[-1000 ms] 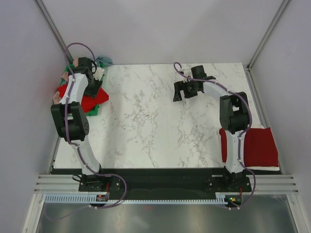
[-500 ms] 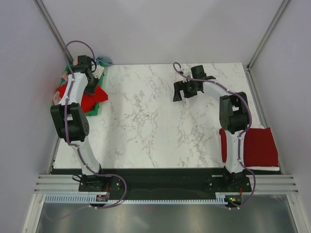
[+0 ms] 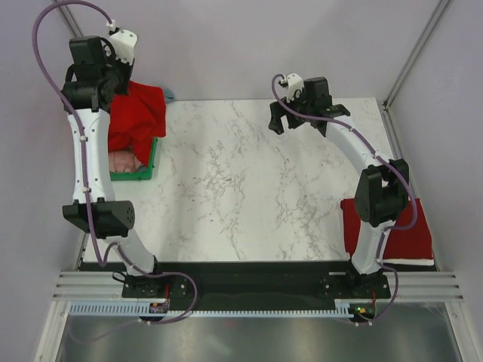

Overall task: Fold and stack the t-shirts
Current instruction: Grab the tshirt from the pile, then move the tshirt to the center of the board

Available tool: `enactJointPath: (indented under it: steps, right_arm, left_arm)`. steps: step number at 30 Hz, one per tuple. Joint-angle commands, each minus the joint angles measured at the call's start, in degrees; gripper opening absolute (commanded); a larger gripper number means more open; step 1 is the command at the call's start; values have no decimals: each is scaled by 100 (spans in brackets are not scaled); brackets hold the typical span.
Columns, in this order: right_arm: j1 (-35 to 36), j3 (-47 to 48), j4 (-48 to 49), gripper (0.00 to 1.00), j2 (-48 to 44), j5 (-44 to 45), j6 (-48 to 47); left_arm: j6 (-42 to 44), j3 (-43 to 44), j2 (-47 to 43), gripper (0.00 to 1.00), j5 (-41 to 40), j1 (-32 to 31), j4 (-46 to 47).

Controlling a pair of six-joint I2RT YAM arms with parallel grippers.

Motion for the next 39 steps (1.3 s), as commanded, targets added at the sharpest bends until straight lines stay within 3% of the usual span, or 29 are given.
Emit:
enactJointPath:
  steps: [1,4,7,13,20,24,27,30,34,39]
  right_arm:
    - [-17,148,281,98,-267,534,1371]
    - [-183,377,-122,98,-153,336,2024]
    - [-289,140,-115,98,-311,-270,1982]
    - [-263,-62,-193,98,-942,-368,1105]
    - [-272,-765,-238,98,-1673,-298,-345]
    - [-280,-1335,-238,98,-1752,-131,-671]
    - [-263,-1923,-115,98,-1814,-35,-1128]
    - [-272,-2468,61,98,-1884,-50,-1646]
    - [-141,-2997,-324,95,-1989,-26,-3470]
    - [79,-3533,-641,89,-2235,-271,-4407]
  left_arm:
    - [255,104,-464,2,1157,-309,138]
    - [492,-98,-702,2,1255,-1046,156]
    - [484,-161,-817,2,1290,-1617,165]
    - [177,277,-616,2,1114,-2419,270]
    - [-79,464,-62,2,930,-2727,428]
    - [-193,-764,-25,2,797,-2727,446]
    - [-307,-2214,70,2,719,-2710,665]
    - [-509,-3409,290,12,683,-2631,701]
    - [-808,-3895,238,20,719,-2193,937]
    - [-931,-3914,299,31,-28,-1875,1219]
